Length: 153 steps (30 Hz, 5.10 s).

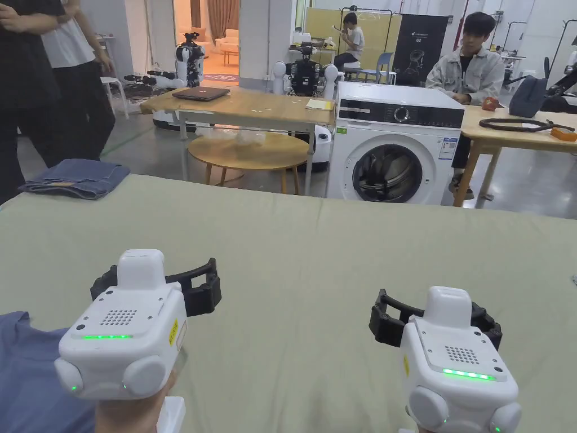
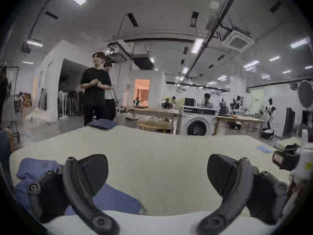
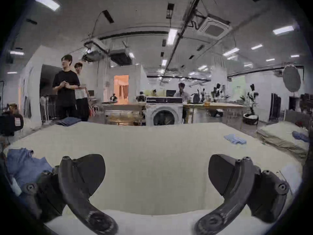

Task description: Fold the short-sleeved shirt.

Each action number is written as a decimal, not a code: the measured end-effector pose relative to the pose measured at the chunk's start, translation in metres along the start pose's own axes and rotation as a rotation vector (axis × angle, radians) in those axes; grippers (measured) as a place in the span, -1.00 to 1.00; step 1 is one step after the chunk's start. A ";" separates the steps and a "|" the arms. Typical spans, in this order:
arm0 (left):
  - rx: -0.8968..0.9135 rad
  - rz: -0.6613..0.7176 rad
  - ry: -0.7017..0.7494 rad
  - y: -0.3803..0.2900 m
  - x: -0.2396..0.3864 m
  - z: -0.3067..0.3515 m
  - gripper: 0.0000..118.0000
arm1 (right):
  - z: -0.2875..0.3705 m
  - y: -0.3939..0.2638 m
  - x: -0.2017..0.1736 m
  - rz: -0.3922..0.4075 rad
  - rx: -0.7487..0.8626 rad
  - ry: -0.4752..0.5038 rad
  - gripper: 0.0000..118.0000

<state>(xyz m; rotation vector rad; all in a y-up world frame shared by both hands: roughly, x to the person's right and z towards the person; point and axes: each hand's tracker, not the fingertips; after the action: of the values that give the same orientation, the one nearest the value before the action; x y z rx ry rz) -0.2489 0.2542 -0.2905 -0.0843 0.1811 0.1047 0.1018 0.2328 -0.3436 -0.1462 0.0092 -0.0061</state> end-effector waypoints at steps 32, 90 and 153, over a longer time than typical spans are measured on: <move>-0.013 -0.090 0.035 -0.001 0.001 0.014 -1.00 | 0.024 0.002 -0.003 0.004 0.010 -0.027 -1.00; -0.837 0.072 0.331 -0.104 -0.258 0.019 -0.78 | 0.007 -0.042 -0.147 0.128 -0.255 0.276 -1.00; -0.576 0.012 -0.716 -0.032 0.239 -0.031 0.61 | 0.073 -0.006 0.128 -0.024 -0.191 -0.118 -1.00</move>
<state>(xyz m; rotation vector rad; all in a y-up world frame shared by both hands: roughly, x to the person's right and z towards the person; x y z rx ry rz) -0.0167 0.2428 -0.3624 -0.6087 -0.5703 0.1904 0.2309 0.2364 -0.2715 -0.3371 -0.1096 -0.0211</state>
